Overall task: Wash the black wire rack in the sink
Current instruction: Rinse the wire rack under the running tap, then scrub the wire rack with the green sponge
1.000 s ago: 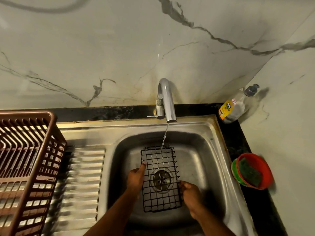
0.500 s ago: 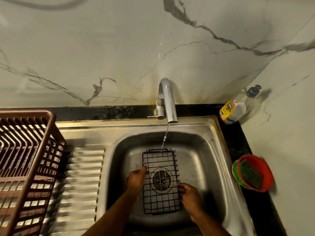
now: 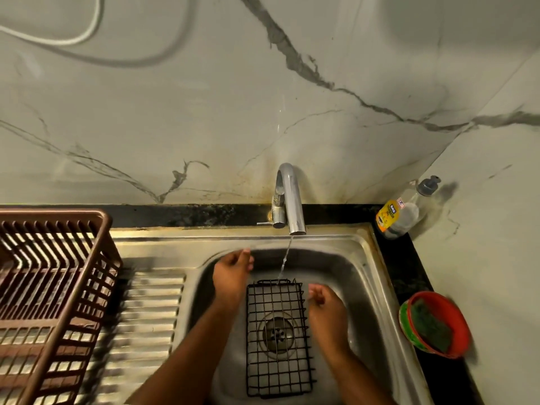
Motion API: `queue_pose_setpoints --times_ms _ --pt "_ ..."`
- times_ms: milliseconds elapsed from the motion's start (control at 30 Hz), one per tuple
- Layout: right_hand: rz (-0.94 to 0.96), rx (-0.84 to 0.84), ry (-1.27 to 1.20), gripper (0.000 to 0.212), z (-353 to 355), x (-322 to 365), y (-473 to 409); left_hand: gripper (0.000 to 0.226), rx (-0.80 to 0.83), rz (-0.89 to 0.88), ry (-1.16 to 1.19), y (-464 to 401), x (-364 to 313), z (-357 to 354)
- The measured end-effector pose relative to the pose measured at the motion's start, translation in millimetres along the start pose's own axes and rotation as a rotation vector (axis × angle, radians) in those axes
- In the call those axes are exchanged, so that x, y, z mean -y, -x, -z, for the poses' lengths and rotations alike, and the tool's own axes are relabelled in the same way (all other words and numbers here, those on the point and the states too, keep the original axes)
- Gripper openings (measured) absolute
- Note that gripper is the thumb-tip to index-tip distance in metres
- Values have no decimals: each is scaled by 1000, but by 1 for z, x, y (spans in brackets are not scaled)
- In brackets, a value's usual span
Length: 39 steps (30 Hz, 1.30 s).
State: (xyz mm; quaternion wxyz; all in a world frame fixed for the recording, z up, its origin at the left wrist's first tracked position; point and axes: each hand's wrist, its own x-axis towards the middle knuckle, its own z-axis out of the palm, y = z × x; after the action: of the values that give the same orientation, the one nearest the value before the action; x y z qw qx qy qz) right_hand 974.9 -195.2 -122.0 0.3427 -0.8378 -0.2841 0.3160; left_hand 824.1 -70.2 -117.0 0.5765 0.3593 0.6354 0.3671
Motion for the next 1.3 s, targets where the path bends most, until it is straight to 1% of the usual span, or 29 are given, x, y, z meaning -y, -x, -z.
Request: queue_pose_setpoints --times_ms 67,133,200,300,400,467,567,633,700,767,833,867,900,933,967,1000,1033,1067,1133,1167,1233,1300 --pt "-44 43 -230 11 -2 33 -8 16 32 38 149 -12 -28 -18" --pt "-135 126 -452 12 -5 59 -15 20 55 71 217 -24 -45 -33" --pt "-185 192 -591 13 -8 76 -21 23 66 102 257 -30 -53 -43" --pt "-222 207 -677 12 -12 84 -23 20 35 124 300 -31 -59 -49" --pt "-258 215 -685 11 -13 78 -24 17 -7 42 302 -23 -64 -54" --pt "-274 221 -705 12 -12 74 -24 15 6 -30 302 -18 -67 -56" --pt "-295 231 -754 12 -10 74 -24 15 79 -153 192 -12 -71 -61" --pt "-305 238 -800 11 -10 76 -25 12 103 -270 17 -10 -75 -64" --pt "-298 240 -814 12 -9 80 -26 6 77 -381 -163 -12 -78 -67" --pt "-276 234 -799 13 -7 85 -25 2 56 -456 -275 -16 -81 -66" --pt "-210 225 -754 14 -7 85 -26 4 79 -508 -344 -18 -81 -62" --pt "-138 210 -662 15 -7 83 -26 9 98 -525 -376 -17 -80 -59" --pt "-22 175 -483 16 -6 78 -25 15 115 -541 -404 -15 -78 -56" --pt "135 134 -197 18 -6 71 -26 21 134 -542 -416 -13 -74 -53" --pt "266 136 86 20 -5 63 -23 29 159 -526 -401 -9 -68 -50" --pt "343 148 330 21 -4 57 -19 37 184 -502 -368 -4 -61 -47" --pt "381 175 512 21 -1 52 -12 44 201 -486 -345 4 -53 -44" --pt "400 191 615 24 1 44 -5 47 208 -481 -338 14 -44 -43" --pt "421 193 635 36 5 30 6 48 211 -453 -327 35 -29 -41" --pt "429 188 638 41 9 24 12 49 218 -409 -307 46 -21 -39" --pt "412 186 670 41 26 14 28 48 250 -343 -345 62 1 -36" --pt "393 137 640 40 46 2 38 48 308 -332 -486 72 21 -32"
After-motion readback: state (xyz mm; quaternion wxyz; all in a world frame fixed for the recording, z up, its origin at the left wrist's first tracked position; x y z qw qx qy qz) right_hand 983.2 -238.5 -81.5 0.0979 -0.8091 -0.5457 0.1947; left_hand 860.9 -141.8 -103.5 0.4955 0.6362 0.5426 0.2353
